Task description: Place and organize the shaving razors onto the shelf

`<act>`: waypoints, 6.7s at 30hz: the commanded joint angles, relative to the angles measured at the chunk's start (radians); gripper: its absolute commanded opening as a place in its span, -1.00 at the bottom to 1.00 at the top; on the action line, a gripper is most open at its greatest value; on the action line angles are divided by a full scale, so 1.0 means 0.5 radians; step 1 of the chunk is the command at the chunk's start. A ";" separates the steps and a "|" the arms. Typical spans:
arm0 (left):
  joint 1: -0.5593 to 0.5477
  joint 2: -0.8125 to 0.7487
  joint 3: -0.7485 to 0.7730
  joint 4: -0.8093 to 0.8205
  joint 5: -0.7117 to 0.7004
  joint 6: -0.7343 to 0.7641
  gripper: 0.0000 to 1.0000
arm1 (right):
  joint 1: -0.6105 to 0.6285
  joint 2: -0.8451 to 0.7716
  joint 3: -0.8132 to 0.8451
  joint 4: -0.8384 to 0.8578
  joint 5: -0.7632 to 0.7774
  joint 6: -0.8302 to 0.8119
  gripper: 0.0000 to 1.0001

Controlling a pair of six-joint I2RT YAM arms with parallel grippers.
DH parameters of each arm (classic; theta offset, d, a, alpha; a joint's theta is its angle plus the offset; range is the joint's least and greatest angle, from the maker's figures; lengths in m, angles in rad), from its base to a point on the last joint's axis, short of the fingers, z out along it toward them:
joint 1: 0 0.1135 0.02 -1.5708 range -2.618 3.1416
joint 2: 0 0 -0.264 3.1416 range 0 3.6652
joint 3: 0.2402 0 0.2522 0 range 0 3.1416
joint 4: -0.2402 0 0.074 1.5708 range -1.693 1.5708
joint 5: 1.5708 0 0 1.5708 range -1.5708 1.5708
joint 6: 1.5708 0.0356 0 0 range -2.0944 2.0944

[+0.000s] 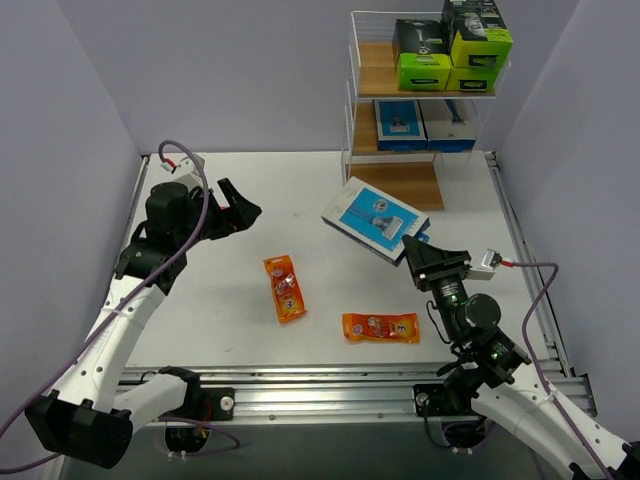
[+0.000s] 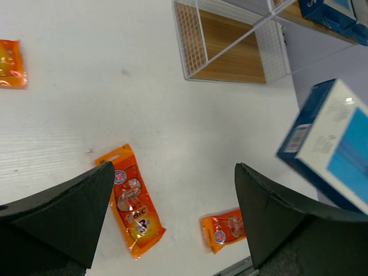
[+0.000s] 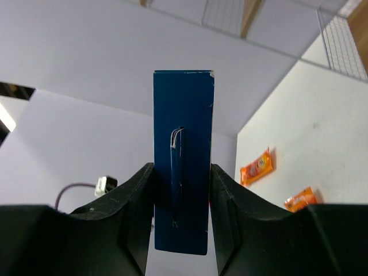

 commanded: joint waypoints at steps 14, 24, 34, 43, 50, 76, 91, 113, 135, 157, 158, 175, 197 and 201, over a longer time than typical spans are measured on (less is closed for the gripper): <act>-0.086 -0.284 -0.332 0.030 -0.414 0.374 0.88 | -0.008 0.011 0.607 -0.118 1.000 -0.509 -1.00; -0.163 -0.287 -0.329 -0.001 -0.420 0.424 0.88 | -0.057 0.312 0.822 -0.099 1.144 -0.589 -1.00; -0.194 -0.263 -0.326 -0.010 -0.384 0.433 0.88 | -0.536 0.499 0.849 0.048 0.574 -0.289 -1.00; -0.212 -0.250 -0.317 -0.025 -0.377 0.448 0.88 | -0.717 0.710 0.960 0.119 0.341 -0.203 -1.00; -0.215 -0.229 -0.304 -0.038 -0.362 0.451 0.88 | -0.852 0.839 1.009 0.177 0.182 -0.138 -1.00; -0.261 -0.158 -0.292 -0.053 -0.350 0.467 0.88 | -1.150 1.477 1.153 0.699 0.031 -0.028 -1.00; -0.270 -0.143 -0.289 -0.053 -0.285 0.467 0.88 | -1.190 1.744 1.306 0.757 0.169 -0.022 -1.00; -0.276 -0.131 -0.295 -0.050 -0.255 0.460 0.88 | -1.186 1.834 1.438 0.309 -0.037 -0.071 -0.17; -0.273 -0.125 -0.286 -0.059 -0.236 0.454 0.88 | -1.226 1.867 1.534 -0.031 -0.491 -0.046 0.05; -0.270 -0.121 -0.286 -0.068 -0.239 0.454 0.88 | -1.266 1.892 1.444 0.180 -0.598 0.245 -1.00; -0.270 -0.121 -0.286 -0.068 -0.239 0.454 0.88 | -1.269 1.892 1.448 0.189 -0.592 0.251 -1.00; -0.270 -0.112 -0.283 -0.072 -0.230 0.454 0.88 | -1.285 1.873 1.448 0.355 -0.212 0.359 -1.00; -0.267 -0.072 -0.274 -0.081 -0.206 0.454 0.88 | -1.245 1.932 1.463 0.291 -0.337 0.261 -0.28; -0.264 -0.069 -0.274 -0.081 -0.200 0.454 0.88 | -1.245 1.919 1.509 0.184 -0.503 0.209 -0.12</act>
